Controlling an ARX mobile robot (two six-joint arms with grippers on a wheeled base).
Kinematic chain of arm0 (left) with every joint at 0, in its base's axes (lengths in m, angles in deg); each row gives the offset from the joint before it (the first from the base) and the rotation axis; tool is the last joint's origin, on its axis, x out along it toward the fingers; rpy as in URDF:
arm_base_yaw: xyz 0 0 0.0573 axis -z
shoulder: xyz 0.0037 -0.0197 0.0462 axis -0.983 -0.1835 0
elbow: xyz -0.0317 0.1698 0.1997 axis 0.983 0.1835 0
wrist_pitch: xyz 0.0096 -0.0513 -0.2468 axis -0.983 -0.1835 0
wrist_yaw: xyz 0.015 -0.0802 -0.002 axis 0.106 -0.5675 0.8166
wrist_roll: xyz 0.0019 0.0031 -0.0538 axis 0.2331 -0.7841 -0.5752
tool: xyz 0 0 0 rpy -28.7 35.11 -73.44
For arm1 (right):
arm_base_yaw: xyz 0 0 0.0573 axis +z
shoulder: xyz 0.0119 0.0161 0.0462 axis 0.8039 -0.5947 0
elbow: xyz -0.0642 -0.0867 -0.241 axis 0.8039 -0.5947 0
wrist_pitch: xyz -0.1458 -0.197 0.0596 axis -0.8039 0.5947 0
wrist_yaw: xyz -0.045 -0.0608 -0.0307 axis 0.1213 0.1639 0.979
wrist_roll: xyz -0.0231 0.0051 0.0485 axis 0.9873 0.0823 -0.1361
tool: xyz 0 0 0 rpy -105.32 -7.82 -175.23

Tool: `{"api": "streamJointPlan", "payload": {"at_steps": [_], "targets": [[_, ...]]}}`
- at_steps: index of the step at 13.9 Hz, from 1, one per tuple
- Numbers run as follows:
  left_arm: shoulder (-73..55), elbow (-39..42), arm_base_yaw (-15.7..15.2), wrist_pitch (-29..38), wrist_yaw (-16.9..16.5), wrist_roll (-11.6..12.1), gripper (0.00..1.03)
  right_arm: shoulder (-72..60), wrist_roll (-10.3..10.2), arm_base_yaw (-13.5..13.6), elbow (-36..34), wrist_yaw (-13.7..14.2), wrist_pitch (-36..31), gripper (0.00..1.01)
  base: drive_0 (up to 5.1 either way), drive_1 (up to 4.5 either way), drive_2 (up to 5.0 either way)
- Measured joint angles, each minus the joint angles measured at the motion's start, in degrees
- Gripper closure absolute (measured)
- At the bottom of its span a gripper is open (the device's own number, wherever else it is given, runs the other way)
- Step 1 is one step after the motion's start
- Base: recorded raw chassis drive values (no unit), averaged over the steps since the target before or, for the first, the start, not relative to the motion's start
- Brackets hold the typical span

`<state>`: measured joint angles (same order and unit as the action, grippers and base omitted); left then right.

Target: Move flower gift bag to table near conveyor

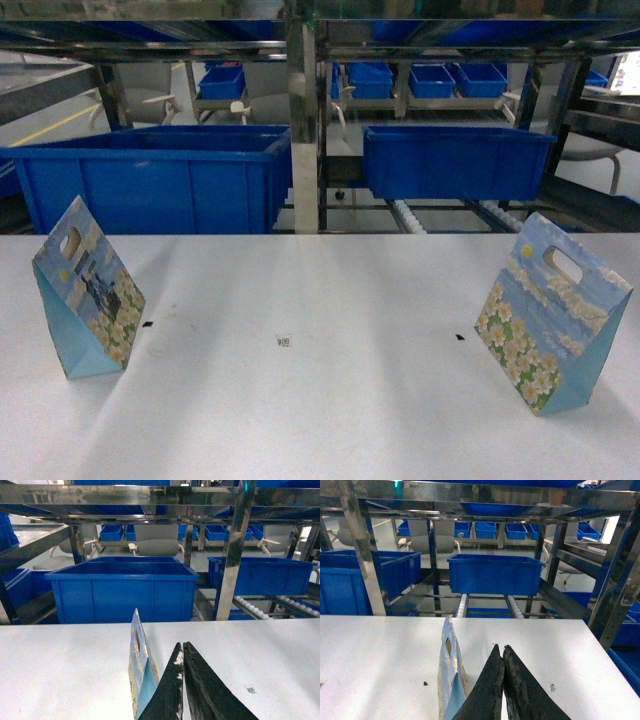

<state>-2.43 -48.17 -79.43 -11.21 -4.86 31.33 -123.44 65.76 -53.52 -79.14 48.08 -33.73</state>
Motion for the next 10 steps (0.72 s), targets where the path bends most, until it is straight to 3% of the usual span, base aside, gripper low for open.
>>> {"api": "streamJointPlan", "payload": {"at_steps": [3,6,10], "targets": [[9.11,4.55,0.02,-4.31,0.00,0.02,1.01,7.85,0.00,0.00,-6.14,0.04,3.52,0.99,0.0,0.00,0.0],[15.15,4.57,0.02,-9.77,0.00,0.00,1.01,14.97,0.00,0.00,-6.64,0.02,8.07,0.99,0.0,0.00,0.0],[27.69,4.59,0.02,-21.51,0.00,0.00,1.01,28.94,0.00,0.00,-6.78,0.02,20.96,0.99,0.0,0.00,0.0]]}}
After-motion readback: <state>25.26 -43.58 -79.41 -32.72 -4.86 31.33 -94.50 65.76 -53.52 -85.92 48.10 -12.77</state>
